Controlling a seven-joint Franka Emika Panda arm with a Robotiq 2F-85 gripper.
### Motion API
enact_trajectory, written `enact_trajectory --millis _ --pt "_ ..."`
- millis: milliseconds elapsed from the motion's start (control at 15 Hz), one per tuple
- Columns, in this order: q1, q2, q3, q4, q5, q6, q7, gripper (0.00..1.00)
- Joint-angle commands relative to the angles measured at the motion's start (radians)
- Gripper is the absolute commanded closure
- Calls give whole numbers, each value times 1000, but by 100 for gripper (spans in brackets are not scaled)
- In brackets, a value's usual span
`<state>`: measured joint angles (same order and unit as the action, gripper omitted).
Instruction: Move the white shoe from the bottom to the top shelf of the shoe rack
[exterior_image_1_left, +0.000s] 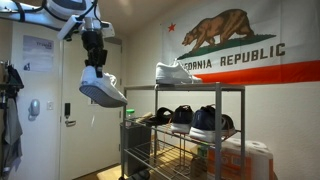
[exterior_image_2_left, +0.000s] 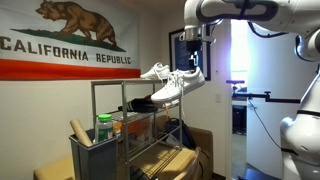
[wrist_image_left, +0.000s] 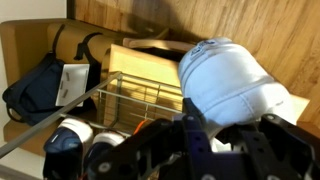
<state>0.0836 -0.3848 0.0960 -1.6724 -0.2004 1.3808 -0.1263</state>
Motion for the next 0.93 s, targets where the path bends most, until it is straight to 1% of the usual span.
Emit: enact_trajectory --millis 0,333,533,867 --pt "-14 108 16 214 -44 -38 45 93" --pt "-23 252 9 448 -72 -16 122 93" --pt "-27 340 7 598 -82 -27 166 93" --pt "-10 458 5 821 -95 -99 205 93"
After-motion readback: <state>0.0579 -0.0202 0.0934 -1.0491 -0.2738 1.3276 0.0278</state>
